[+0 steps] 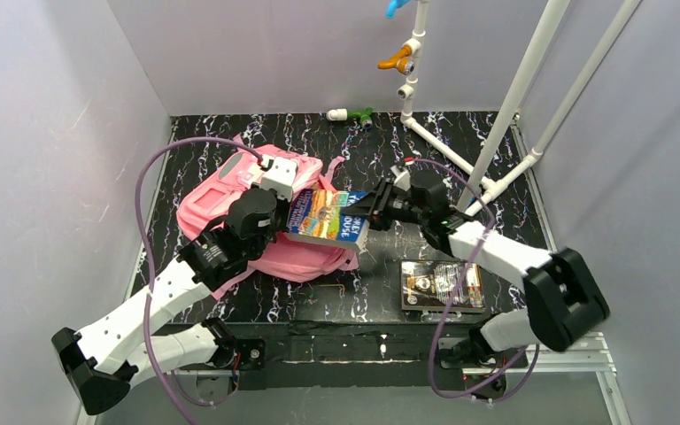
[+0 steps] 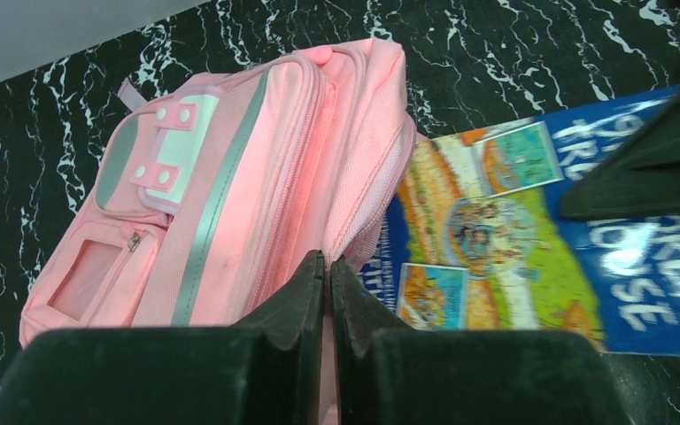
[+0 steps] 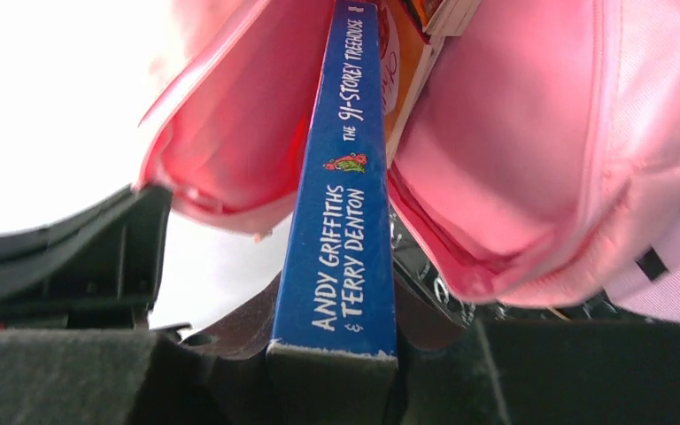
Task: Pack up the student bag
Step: Place the book in the student bag.
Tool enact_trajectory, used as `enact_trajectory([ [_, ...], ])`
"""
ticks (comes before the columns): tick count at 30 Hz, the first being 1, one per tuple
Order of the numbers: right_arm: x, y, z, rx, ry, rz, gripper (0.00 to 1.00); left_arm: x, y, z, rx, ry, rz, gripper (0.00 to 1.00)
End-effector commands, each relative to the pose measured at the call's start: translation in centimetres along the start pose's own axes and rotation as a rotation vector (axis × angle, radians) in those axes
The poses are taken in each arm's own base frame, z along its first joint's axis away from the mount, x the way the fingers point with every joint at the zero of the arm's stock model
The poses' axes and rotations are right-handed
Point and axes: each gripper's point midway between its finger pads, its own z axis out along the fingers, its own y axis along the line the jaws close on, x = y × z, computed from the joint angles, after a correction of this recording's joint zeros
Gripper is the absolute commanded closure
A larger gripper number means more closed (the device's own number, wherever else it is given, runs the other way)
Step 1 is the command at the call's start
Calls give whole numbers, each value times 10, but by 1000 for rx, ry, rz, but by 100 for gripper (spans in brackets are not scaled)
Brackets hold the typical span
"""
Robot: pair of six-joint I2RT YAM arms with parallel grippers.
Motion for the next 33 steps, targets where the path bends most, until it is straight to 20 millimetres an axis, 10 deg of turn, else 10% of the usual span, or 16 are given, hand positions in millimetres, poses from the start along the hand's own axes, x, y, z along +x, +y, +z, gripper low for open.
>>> enact_trajectory([
  [1, -11, 70, 35, -251, -46, 81, 99, -47, 2, -18, 49, -167, -63, 100],
  [8, -5, 106, 84, -459, -65, 136, 99, -43, -6, -21, 111, -149, 2, 100],
  [19, 40, 47, 185, -243, -59, 7, 90, -46, -7, -23, 126, -154, 15, 100],
  [28, 73, -22, 155, -107, 113, -205, 23, -36, -4, -23, 108, -135, 9, 100],
  [33, 82, -52, 125, -78, 185, -218, 11, -35, -2, -27, 113, -132, 19, 100],
])
